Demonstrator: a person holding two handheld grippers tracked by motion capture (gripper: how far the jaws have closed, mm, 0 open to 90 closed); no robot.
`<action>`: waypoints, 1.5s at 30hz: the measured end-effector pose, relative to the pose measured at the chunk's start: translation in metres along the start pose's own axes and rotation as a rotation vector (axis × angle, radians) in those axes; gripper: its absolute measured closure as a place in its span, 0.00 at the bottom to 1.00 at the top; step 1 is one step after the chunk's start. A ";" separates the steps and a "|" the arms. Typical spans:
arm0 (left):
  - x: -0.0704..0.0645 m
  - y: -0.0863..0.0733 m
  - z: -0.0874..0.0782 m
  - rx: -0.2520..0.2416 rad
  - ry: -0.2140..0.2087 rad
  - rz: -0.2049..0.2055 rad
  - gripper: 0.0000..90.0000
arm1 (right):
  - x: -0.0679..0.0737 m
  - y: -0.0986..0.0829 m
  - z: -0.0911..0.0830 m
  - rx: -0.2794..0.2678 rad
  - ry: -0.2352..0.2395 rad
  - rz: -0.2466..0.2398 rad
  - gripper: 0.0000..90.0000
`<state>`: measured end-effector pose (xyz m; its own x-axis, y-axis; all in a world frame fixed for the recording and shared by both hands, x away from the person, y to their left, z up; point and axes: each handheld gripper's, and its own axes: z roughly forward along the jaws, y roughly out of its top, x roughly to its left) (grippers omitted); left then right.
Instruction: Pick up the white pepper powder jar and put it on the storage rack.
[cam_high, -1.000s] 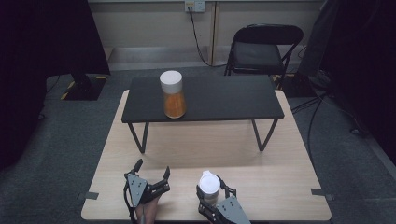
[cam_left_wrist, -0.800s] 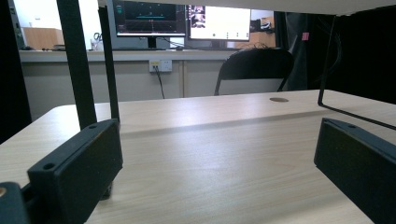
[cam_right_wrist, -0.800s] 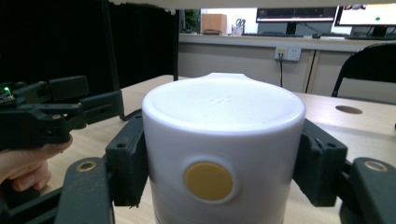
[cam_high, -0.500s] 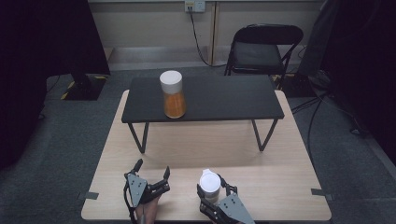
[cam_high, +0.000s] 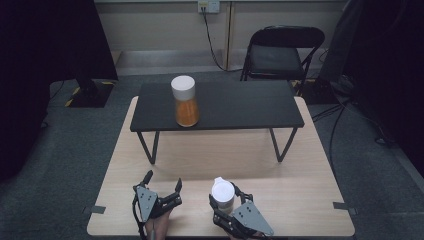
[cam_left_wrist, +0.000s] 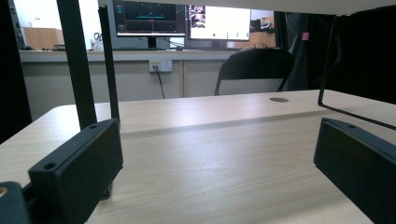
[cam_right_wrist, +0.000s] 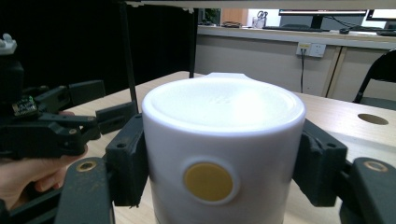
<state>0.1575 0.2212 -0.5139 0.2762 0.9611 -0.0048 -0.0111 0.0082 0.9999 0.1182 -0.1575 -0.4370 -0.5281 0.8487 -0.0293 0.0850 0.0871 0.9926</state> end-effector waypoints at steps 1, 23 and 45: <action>0.000 0.000 0.000 0.000 0.000 0.000 0.01 | -0.001 0.001 0.001 0.001 0.003 0.000 0.33; -0.001 0.000 0.000 0.000 0.005 0.000 0.01 | -0.023 0.039 0.013 0.024 0.062 -0.021 0.33; -0.001 0.000 0.000 0.000 0.008 0.000 0.01 | -0.043 0.083 0.029 0.002 0.072 -0.029 0.33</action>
<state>0.1572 0.2199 -0.5139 0.2684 0.9633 -0.0047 -0.0111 0.0080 0.9999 0.1729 -0.1718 -0.3569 -0.5902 0.8057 -0.0496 0.0703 0.1125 0.9912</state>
